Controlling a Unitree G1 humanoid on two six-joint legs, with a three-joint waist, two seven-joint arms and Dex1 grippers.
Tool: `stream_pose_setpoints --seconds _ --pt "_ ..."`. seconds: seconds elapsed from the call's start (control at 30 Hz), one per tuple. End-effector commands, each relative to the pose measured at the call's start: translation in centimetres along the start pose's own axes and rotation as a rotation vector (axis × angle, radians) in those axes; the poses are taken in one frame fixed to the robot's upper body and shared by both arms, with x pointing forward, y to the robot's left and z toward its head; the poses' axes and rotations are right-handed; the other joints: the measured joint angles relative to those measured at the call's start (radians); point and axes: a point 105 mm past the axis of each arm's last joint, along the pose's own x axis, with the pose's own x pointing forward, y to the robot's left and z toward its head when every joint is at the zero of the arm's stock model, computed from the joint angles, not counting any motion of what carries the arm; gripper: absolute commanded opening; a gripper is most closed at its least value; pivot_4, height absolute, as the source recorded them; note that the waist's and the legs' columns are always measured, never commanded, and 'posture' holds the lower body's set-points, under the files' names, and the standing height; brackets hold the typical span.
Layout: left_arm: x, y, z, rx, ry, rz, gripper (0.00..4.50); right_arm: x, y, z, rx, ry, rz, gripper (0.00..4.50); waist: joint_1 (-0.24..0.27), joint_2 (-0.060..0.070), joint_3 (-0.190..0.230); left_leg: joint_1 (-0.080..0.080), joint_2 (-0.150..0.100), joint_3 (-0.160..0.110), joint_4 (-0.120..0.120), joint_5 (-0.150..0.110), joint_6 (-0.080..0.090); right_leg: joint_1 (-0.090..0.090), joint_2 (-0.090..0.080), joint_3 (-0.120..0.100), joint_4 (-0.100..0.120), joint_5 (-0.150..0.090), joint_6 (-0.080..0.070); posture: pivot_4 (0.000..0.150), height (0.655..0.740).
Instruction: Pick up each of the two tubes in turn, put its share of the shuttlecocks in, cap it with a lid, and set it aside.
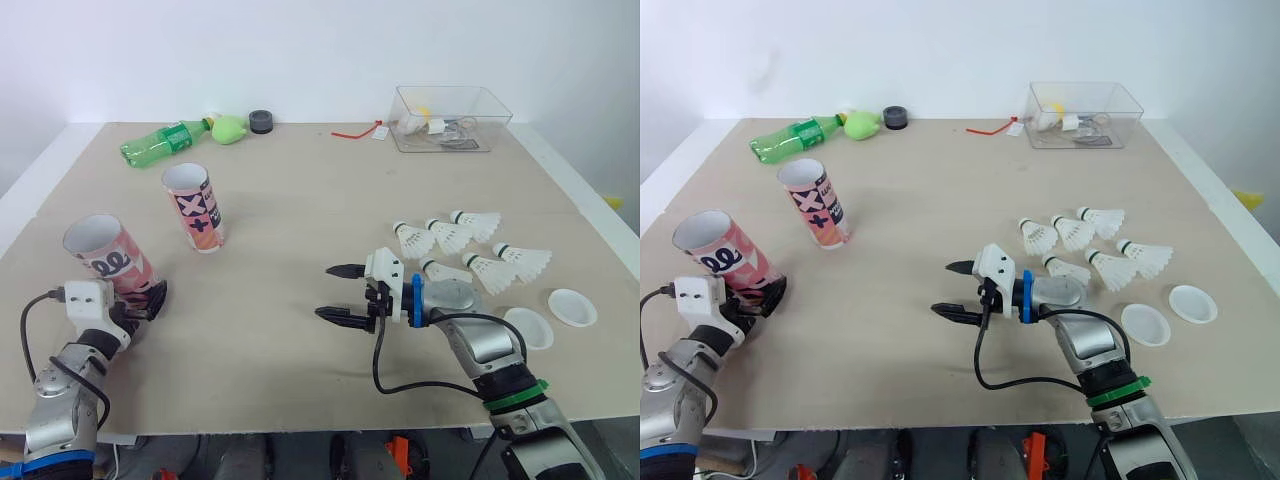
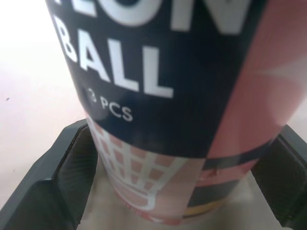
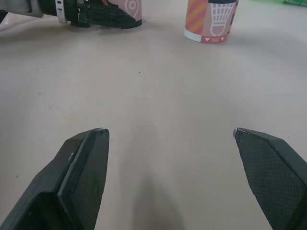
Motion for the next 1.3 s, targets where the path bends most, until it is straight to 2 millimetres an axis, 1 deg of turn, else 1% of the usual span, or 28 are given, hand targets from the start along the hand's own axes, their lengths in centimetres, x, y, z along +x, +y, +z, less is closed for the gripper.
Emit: stream_pose_setpoints --seconds 0.03,0.1,0.17,0.2,0.27,0.3,0.37,0.43,0.53,0.6,0.67,0.73,0.77,0.87,1.0,1.13,1.3 --pt "0.1 -0.5 -1.0 0.03 0.045 -0.061 3.11 -0.9 -0.4 1.4 -0.045 -0.036 -0.03 4.5 0.0 0.0 0.0 0.0 0.0 0.0 0.0 0.0 0.0 0.0 0.0 0.0 0.0 0.0 0.0 0.15 0.74" --pt "0.3 -1.5 -0.7 0.056 0.043 -0.131 3.11 -1.2 -0.4 1.6 -0.041 -0.043 -0.031 4.5 0.0 0.0 0.0 0.0 0.001 0.0 0.0 0.0 0.0 0.0 0.0 0.0 0.0 0.0 0.0 0.15 0.74" --pt "0.4 -3.2 -0.4 0.117 0.045 -0.241 3.11 -1.8 -0.4 1.8 -0.044 -0.048 -0.038 4.5 0.001 0.0 0.0 0.0 0.0 0.001 0.0 0.0 0.0 0.0 -0.001 0.0 0.0 0.0 0.0 0.15 0.74" --pt "0.4 -5.2 -0.1 0.176 0.046 -0.357 3.11 -2.5 -0.4 2.4 -0.03 -0.07 -0.048 4.5 0.003 0.0 0.0 0.0 0.0 0.001 0.0 0.0 0.0 0.0 -0.001 -0.001 0.0 0.0 0.0 0.15 0.74" --pt "0.0 -8.1 0.3 0.238 0.044 -0.522 3.11 -3.6 -0.5 3.4 0.0 -0.104 -0.067 4.5 0.006 0.0 0.0 -0.001 -0.002 0.001 -0.001 0.0 -0.001 0.0 -0.004 -0.001 0.0 0.001 -0.003 0.15 0.74" --pt "-0.1 -9.1 0.4 0.249 0.042 -0.572 3.11 -4.0 -0.5 3.8 0.014 -0.115 -0.076 4.5 0.006 0.001 0.0 -0.002 -0.005 0.001 -0.001 0.0 -0.001 -0.001 -0.007 -0.001 0.0 0.001 -0.003 0.15 0.74" --pt "-1.1 -12.7 0.5 0.35 0.038 -0.795 3.11 -5.8 -1.1 4.7 0.066 -0.118 -0.144 4.5 0.006 0.0 0.0 -0.002 -0.006 0.002 -0.002 -0.001 0.0 -0.001 -0.009 0.001 -0.001 0.001 -0.002 0.15 0.74" --pt "-1.6 -15.3 0.8 0.387 0.035 -0.952 3.11 -7.5 -1.8 5.4 0.106 -0.114 -0.233 4.5 0.008 0.0 0.0 -0.004 -0.007 0.002 -0.001 -0.003 0.0 -0.001 -0.011 0.0 -0.002 0.001 -0.002 0.15 0.74" --pt "-1.8 -17.1 1.1 0.428 0.042 -1.068 3.11 -8.8 -2.3 5.8 0.138 -0.1 -0.317 4.5 0.009 0.0 0.0 -0.004 -0.008 0.004 -0.002 -0.004 0.001 -0.002 -0.012 0.001 -0.002 0.0 -0.002 0.15 0.74" --pt "-1.7 -18.4 1.7 0.499 0.083 -1.188 3.11 -10.1 -2.5 6.2 0.15 -0.09 -0.38 4.5 0.008 0.0 0.0 -0.004 -0.007 0.003 -0.002 -0.004 0.002 -0.003 -0.01 0.001 -0.002 -0.001 -0.002 0.15 0.74" --pt "-1.1 -19.0 2.8 0.536 0.116 -1.248 3.11 -11.0 -2.6 6.1 0.155 -0.084 -0.431 4.5 0.008 0.001 0.001 -0.005 -0.006 0.001 -0.002 -0.004 0.002 -0.003 -0.005 0.001 -0.002 -0.002 -0.001 0.15 0.74" --pt "-1.0 -19.1 3.5 0.555 0.132 -1.286 3.11 -11.3 -2.6 5.9 0.171 -0.084 -0.456 4.5 0.005 0.001 0.001 -0.006 -0.006 0.0 -0.002 -0.004 0.002 -0.003 0.0 0.002 -0.001 -0.003 0.001 0.15 0.74" --pt "-0.8 -19.1 3.9 0.566 0.145 -1.3 3.11 -11.4 -2.5 5.6 0.176 -0.078 -0.462 4.5 0.001 0.001 0.001 -0.006 -0.005 0.0 -0.002 -0.004 0.002 -0.004 0.003 0.003 -0.001 -0.006 0.006 0.15 0.74" --pt "-0.7 -18.6 4.4 0.619 0.225 -1.383 3.11 -11.4 -1.9 4.6 0.194 -0.057 -0.45 4.5 -0.003 0.0 0.001 -0.007 -0.005 0.0 -0.002 -0.004 0.002 -0.005 0.004 0.004 -0.001 -0.007 0.008 0.15 0.74" --pt "-0.6 -18.3 4.9 0.644 0.303 -1.452 3.11 -12.2 -1.8 4.3 0.23 -0.07 -0.454 4.5 -0.002 0.001 0.001 -0.009 -0.005 0.001 -0.001 -0.004 0.002 -0.008 0.005 0.004 0.0 -0.007 0.009 0.15 0.74" --pt "0.0 -18.3 5.3 0.692 0.356 -1.501 3.11 -14.4 -0.5 3.8 0.364 -0.031 -0.421 4.5 0.003 0.001 0.001 -0.01 -0.007 0.0 0.0 -0.004 0.002 -0.008 0.004 0.004 0.0 -0.007 0.01 0.15 0.74" --pt "1.2 -19.2 5.5 0.708 0.331 -1.517 3.11 -17.2 0.2 3.0 0.455 0.033 -0.479 4.5 0.003 0.001 0.002 -0.012 -0.008 0.0 0.001 -0.005 0.004 -0.008 0.002 0.004 0.0 -0.007 0.011 0.15 0.74"
